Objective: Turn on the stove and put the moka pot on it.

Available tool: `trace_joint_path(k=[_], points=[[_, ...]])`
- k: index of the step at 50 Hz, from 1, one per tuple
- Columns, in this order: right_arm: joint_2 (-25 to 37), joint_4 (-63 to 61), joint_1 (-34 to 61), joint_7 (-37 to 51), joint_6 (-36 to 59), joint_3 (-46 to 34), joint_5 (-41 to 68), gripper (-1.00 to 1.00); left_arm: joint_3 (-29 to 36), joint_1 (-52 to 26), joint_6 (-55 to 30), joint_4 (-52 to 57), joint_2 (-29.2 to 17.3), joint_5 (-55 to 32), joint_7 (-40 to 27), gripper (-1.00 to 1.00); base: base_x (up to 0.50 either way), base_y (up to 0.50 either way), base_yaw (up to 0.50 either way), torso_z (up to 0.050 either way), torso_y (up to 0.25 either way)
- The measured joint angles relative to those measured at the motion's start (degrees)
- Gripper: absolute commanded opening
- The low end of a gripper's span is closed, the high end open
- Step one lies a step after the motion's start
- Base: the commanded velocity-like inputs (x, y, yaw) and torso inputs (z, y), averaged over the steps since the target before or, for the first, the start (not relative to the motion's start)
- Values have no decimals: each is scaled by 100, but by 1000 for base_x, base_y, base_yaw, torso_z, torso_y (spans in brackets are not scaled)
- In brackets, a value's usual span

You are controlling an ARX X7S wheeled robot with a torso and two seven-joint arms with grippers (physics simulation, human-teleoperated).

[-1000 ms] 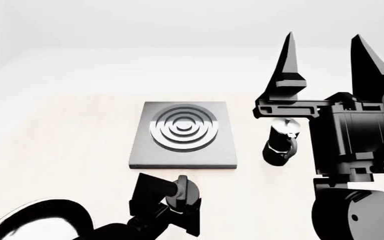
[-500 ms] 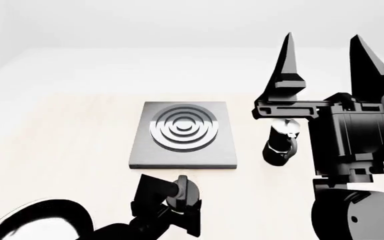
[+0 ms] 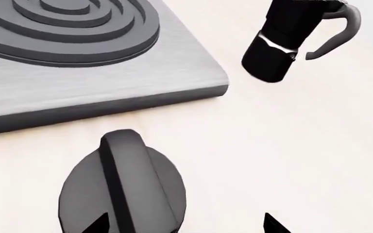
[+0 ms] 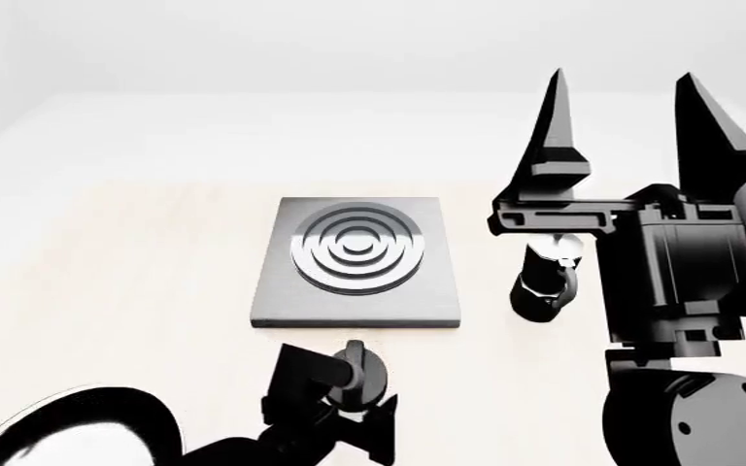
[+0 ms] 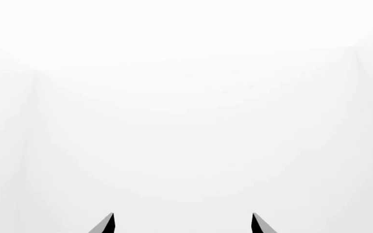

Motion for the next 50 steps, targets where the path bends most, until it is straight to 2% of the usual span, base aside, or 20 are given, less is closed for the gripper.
trace_joint_path(k=[50], points=[[147, 41, -34, 137, -136, -95, 92, 100, 292, -239, -112, -304, 334, 78, 231, 100, 0, 0, 0, 0, 0]])
